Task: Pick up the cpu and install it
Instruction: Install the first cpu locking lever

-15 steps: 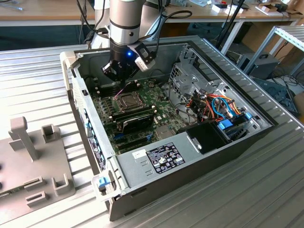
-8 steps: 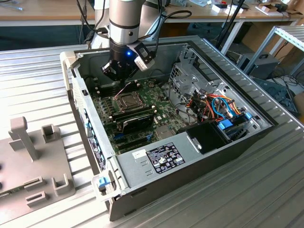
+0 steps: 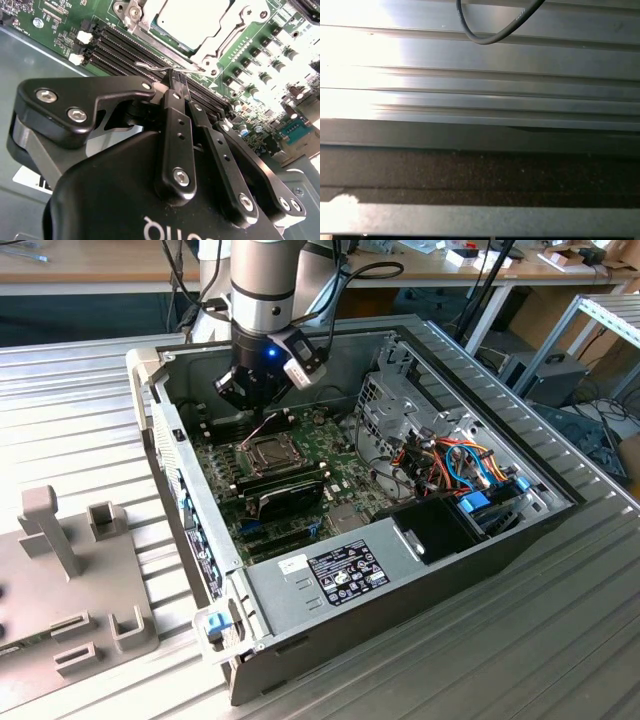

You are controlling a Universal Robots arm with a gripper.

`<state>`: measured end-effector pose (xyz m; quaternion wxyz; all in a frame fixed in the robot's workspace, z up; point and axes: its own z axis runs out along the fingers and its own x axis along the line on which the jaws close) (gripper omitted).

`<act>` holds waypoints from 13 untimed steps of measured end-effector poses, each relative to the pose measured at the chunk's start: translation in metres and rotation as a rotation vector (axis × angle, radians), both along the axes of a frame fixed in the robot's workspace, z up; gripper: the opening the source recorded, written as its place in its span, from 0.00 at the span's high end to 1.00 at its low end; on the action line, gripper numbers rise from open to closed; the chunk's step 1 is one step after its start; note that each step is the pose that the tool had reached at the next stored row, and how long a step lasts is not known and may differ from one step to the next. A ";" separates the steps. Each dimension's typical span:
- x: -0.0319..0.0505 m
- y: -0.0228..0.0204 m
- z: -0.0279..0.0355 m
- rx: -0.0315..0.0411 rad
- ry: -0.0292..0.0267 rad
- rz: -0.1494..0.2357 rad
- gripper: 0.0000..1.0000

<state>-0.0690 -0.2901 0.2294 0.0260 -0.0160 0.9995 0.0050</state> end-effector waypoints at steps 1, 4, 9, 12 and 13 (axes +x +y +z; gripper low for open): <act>0.0005 0.0000 -0.0001 0.0000 -0.0001 0.000 0.89; 0.0031 0.0000 -0.0009 -0.0001 -0.0001 0.000 0.89; 0.0064 0.0000 -0.0024 -0.0003 0.0000 0.000 0.89; 0.0088 0.0000 -0.0038 -0.0003 0.0000 0.000 0.89; 0.0095 0.0000 -0.0043 -0.0003 0.0000 0.000 0.89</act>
